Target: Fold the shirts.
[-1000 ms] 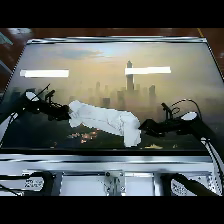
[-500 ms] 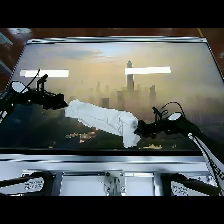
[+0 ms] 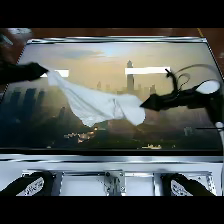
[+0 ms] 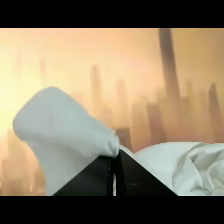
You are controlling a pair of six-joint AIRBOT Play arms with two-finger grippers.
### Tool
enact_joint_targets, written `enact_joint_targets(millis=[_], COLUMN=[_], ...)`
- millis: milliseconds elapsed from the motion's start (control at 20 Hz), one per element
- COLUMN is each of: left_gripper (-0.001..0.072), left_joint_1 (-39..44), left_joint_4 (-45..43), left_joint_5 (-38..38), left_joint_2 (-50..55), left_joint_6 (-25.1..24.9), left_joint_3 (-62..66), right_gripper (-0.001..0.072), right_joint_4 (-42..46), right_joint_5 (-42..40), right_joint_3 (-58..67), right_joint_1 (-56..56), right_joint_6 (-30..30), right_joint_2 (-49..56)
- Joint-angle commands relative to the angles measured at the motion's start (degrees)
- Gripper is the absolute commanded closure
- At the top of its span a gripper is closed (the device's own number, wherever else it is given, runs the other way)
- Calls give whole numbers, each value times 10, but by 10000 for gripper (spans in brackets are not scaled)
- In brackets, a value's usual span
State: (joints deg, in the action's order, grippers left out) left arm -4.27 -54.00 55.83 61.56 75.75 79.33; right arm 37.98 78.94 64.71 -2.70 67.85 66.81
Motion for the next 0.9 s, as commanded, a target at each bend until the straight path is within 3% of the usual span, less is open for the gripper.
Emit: enact_joint_targets(millis=[0, 200, 300, 400, 600, 700, 850], left_gripper=[665, 664, 664, 664, 663, 664, 664], left_joint_1=[0, 0, 0, 0, 0, 0, 0], left_joint_4=[1, 1, 0, -32, -167, -186, -165], left_joint_5=[-36, -114, -160, -173, -160, -133, -91], left_joint_2=[-83, -167, -205, -230, -227, -196, -109], left_joint_6=[6, 53, 53, 53, 53, 54, 62], left_joint_3=[122, 207, 209, 209, 208, 206, 175], right_gripper=[653, 653, 653, 653, 653, 653, 653], right_joint_4=[12, 26, 53, 99, 191, 204, 249], right_joint_5=[-8, -107, -124, -77, 148, 236, 235], right_joint_3=[131, 209, 223, 224, 224, 210, 109], right_joint_1=[-11, -11, -11, -11, -11, -10, 13], right_joint_6=[11, 45, 111, 192, 270, 323, 309], right_joint_2=[-93, -201, -242, -269, -280, -266, -261])
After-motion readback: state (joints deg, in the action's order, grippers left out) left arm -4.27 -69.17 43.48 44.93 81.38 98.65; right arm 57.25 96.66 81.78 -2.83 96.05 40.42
